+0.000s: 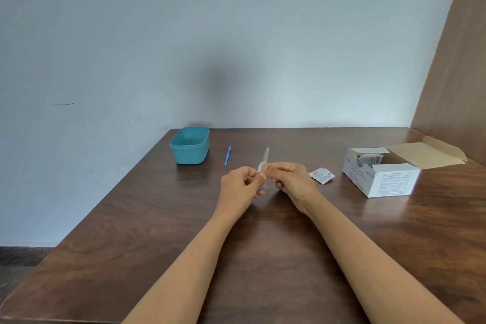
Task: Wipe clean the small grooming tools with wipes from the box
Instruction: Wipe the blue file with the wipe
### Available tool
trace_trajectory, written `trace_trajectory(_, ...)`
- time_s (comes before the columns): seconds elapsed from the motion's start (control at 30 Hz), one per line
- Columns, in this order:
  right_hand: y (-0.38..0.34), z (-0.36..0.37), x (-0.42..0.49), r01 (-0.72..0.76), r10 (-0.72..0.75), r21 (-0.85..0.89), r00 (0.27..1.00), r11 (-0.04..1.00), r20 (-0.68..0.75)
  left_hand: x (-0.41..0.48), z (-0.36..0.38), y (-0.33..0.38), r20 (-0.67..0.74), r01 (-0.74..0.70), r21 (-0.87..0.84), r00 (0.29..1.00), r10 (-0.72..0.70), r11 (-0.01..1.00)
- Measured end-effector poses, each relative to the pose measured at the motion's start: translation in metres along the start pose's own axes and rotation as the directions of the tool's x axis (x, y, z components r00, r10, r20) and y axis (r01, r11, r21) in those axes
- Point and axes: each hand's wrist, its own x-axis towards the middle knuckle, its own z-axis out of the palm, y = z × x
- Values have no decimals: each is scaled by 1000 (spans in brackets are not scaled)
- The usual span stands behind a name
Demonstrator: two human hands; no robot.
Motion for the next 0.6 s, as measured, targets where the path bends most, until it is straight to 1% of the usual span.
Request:
trace_trajectory(0.03, -1, 0, 0, -7, 7, 25, 1000, 1000, -11, 0, 0, 0, 10, 5, -14, 1000, -5, 1000)
trace_trajectory(0.1, -2, -1, 2, -39, 49, 167, 997, 985, -58, -2, 3, 2, 45, 13, -50, 999, -10, 999)
trace_trajectory(0.17, -2, -4, 4, -61, 97, 309, 990, 949, -100, -3, 5, 2, 86, -1, -23, 996, 3, 1000)
trace_trajectory(0.2, -2, -6, 5, -60, 101, 316, 988, 947, -117, -3, 7, 2, 96, -11, -2, 995, 11, 1000)
trace_trajectory(0.23, -1, -7, 6, -52, 91, 286, 988, 957, -127, -3, 7, 2, 94, -19, 14, 995, 18, 1000)
trace_trajectory(0.3, 0, -7, 6, -32, 55, 172, 991, 985, -126, -3, 7, 0, 61, -43, 45, 997, 40, 998)
trace_trajectory(0.4, -1, -1, 1, 10, -12, -37, 998, 999, -63, -3, 4, -2, -14, -75, 90, 997, 77, 993)
trace_trajectory(0.43, -1, 0, 0, 22, -26, -79, 998, 997, -51, -2, 3, -3, -24, -75, 95, 997, 78, 993)
trace_trajectory(0.5, -2, 1, 0, 22, -29, -97, 997, 995, -71, -2, 3, -3, -8, -67, 89, 998, 68, 994)
trace_trajectory(0.53, -2, 0, 0, 12, -18, -69, 995, 998, -95, -2, 3, -2, 8, -63, 83, 998, 63, 995)
trace_trajectory(0.6, 0, -1, 2, -10, 19, 59, 987, 998, -159, -2, 5, -1, 44, -65, 80, 997, 62, 995)
